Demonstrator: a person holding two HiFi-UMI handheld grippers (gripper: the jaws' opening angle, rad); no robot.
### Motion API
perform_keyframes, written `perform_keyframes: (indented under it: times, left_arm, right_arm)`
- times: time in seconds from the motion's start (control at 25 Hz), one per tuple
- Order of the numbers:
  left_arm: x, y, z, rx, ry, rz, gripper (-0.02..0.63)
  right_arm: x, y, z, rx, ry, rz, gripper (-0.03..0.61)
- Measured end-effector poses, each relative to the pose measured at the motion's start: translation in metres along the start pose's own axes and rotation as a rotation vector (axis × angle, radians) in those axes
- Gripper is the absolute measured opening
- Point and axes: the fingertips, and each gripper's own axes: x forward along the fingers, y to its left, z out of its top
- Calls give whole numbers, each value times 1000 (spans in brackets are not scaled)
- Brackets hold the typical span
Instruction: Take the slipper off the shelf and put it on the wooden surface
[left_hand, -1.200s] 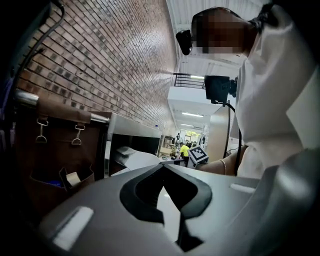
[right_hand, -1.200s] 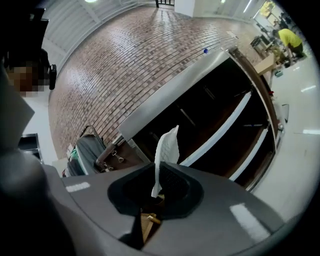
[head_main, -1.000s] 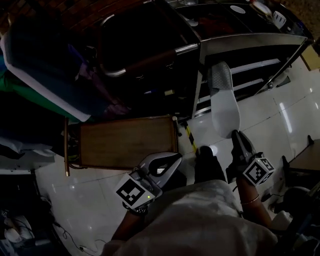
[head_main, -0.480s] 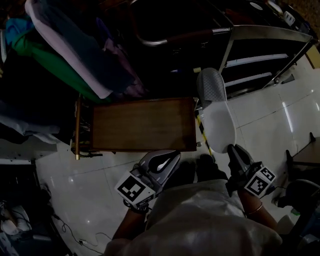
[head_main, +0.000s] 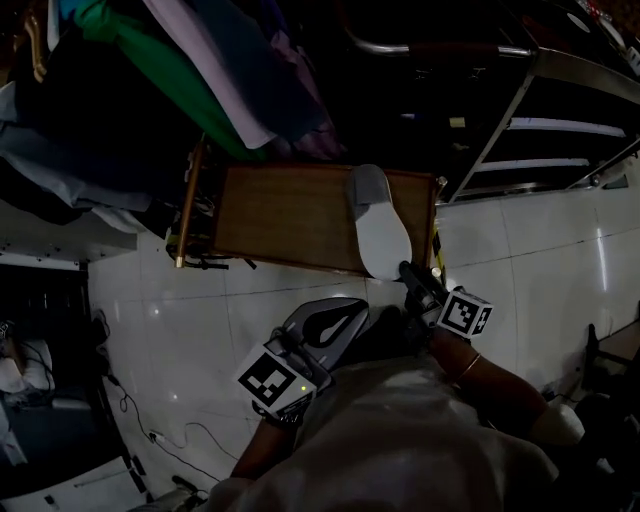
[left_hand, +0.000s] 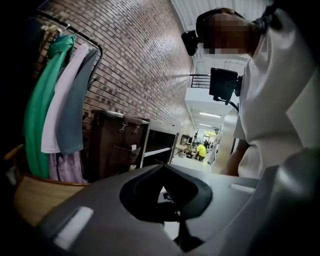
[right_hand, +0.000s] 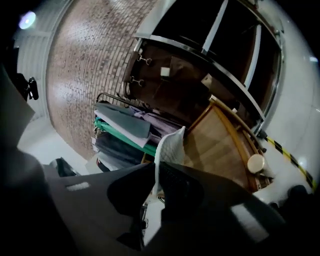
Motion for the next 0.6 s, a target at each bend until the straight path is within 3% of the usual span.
perform_keyframes:
  times: [0.2, 0.4, 0.6]
  left_arm:
    - [-18, 11, -5, -20, -13, 56, -3]
    - [-28, 20, -19, -29, 5, 66, -3]
    - [-26, 20, -18, -46, -18, 50, -3]
  right_arm:
    - [21, -32, -43, 4, 117, -108, 32]
    - [27, -56, -52, 31, 100, -223, 34]
    - [27, -78, -50, 15, 136, -348, 158]
